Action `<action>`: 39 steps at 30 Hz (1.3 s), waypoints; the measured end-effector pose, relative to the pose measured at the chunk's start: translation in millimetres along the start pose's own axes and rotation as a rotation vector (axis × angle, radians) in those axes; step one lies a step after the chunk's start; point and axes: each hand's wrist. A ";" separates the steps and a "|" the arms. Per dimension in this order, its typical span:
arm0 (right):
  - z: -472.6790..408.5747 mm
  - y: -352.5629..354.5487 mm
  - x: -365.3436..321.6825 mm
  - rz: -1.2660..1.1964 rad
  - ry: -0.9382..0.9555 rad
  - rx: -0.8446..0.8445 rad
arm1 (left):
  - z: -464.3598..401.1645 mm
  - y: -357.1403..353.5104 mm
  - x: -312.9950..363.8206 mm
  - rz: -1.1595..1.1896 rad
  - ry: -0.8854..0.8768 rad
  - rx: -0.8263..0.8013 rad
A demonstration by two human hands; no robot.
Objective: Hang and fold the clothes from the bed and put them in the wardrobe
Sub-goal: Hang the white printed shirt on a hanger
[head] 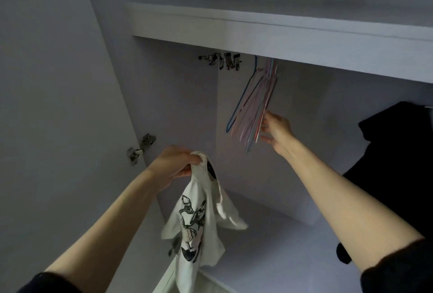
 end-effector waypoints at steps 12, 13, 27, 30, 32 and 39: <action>-8.4 4.9 -17.2 -0.254 -0.104 -0.064 | 9.2 19.3 1.3 -0.133 -0.043 0.047; -9.8 5.2 -22.1 -0.244 -0.099 -0.082 | 8.9 20.8 3.0 -0.135 -0.036 0.054; -19.5 -15.4 -34.6 -0.316 -0.039 0.056 | -11.6 -11.5 2.3 0.024 -0.075 0.169; -13.7 -12.9 -36.7 -0.442 -0.040 0.033 | -12.5 -13.5 -0.2 -0.039 -0.073 0.127; -12.1 -8.4 -36.4 -0.444 -0.012 0.040 | -11.4 -15.8 -3.0 -0.051 -0.066 0.118; -4.2 19.7 -11.1 -0.130 0.137 0.152 | -3.2 -16.1 -12.3 -0.080 -0.092 0.074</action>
Point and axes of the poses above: each hand's wrist, its own z-axis away from the middle knuckle, its own y-axis out of the back of the hand, x = y × z, and after that the axes turned 9 degrees about -y, right-handed
